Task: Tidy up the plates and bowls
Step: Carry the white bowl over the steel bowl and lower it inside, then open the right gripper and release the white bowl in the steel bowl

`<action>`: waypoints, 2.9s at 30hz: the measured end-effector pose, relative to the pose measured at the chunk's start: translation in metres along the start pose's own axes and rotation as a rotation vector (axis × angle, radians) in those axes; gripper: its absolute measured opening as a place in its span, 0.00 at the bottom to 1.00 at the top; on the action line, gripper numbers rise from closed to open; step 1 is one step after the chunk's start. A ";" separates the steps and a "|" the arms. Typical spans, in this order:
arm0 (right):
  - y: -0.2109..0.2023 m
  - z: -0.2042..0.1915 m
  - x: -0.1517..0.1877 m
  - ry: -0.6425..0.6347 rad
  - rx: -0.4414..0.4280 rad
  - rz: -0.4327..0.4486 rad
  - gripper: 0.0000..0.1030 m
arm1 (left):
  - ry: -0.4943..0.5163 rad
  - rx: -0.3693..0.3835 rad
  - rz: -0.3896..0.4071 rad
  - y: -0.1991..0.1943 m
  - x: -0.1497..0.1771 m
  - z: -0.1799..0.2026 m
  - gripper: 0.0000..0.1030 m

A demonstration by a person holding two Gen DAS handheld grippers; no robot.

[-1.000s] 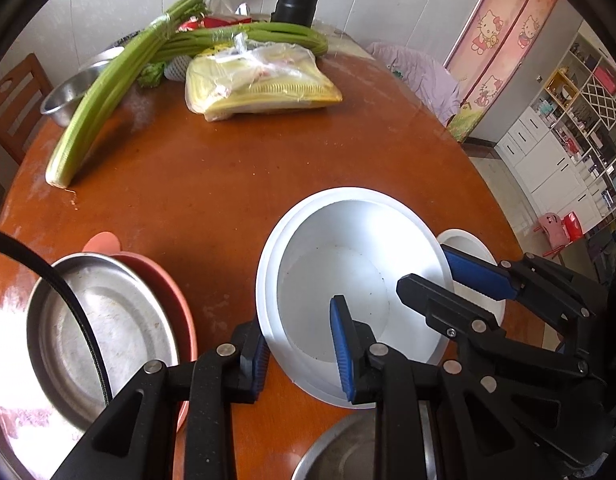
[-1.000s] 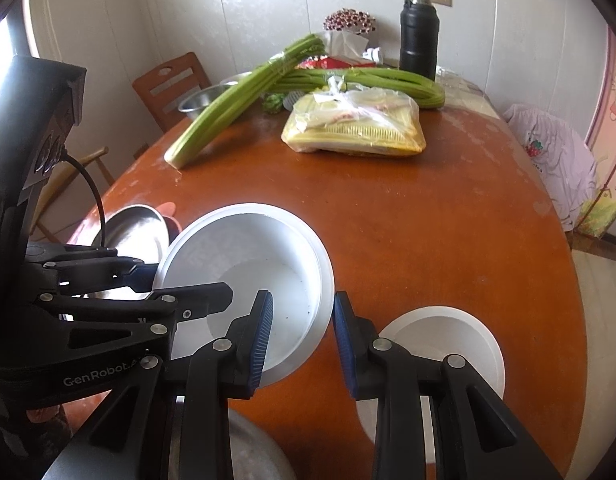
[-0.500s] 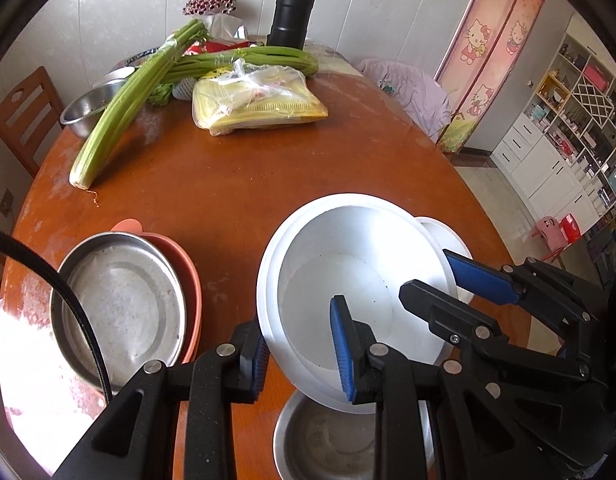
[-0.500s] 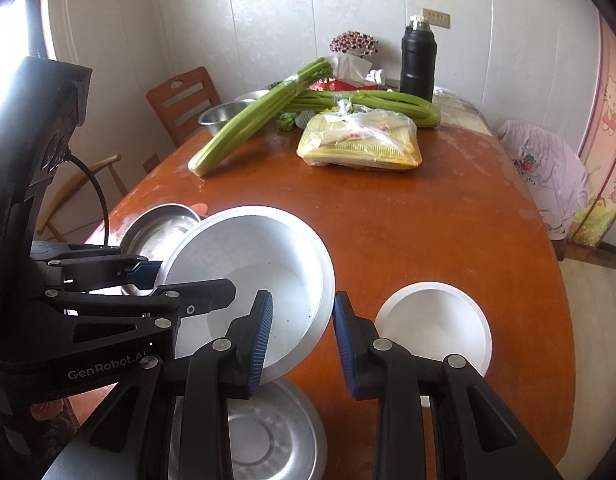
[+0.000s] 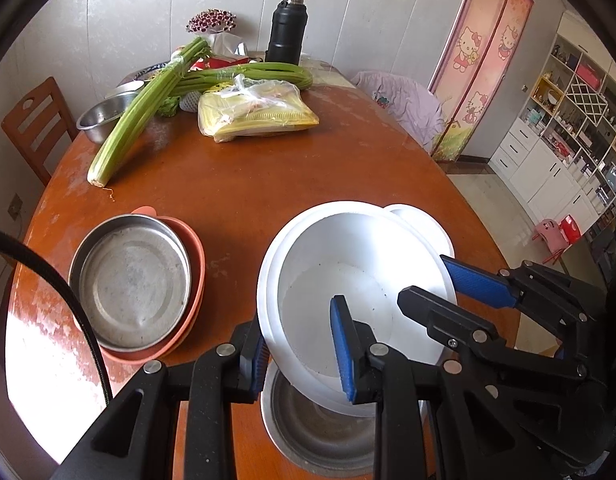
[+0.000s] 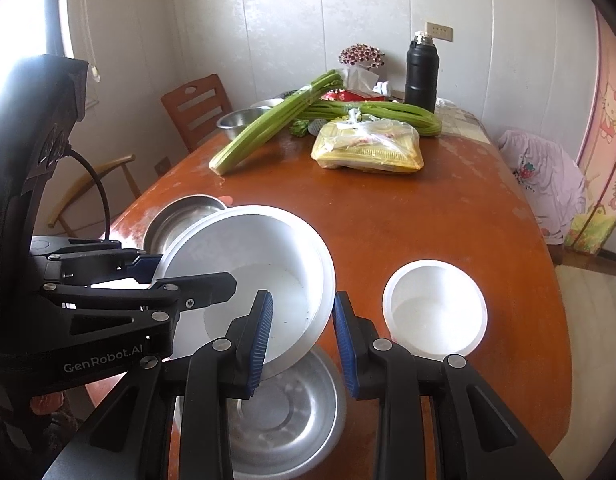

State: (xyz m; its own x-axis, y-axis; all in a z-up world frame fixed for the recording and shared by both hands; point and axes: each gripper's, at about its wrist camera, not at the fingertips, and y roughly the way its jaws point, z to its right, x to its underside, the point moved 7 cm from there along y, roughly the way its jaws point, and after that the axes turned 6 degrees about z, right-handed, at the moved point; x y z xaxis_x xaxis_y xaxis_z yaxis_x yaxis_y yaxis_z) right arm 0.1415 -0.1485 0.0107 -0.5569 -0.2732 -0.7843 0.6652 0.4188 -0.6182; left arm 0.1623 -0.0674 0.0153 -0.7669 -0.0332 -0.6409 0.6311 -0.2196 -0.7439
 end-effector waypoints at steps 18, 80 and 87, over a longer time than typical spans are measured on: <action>-0.016 -0.011 0.040 0.000 -0.009 -0.026 0.32 | 0.016 0.002 -0.045 0.001 0.046 0.010 0.27; 0.018 0.000 0.085 0.055 0.004 -0.142 0.34 | 0.065 -0.053 -0.120 0.034 0.081 0.005 0.28; 0.017 0.004 0.085 0.071 -0.004 -0.141 0.34 | 0.072 -0.065 -0.099 0.027 0.077 0.004 0.28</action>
State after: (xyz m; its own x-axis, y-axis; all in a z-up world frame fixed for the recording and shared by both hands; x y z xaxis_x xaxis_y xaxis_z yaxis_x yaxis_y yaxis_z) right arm 0.1070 -0.1679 -0.0671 -0.6786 -0.2675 -0.6841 0.5759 0.3844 -0.7215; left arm 0.1194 -0.0801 -0.0534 -0.8170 0.0559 -0.5739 0.5607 -0.1550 -0.8134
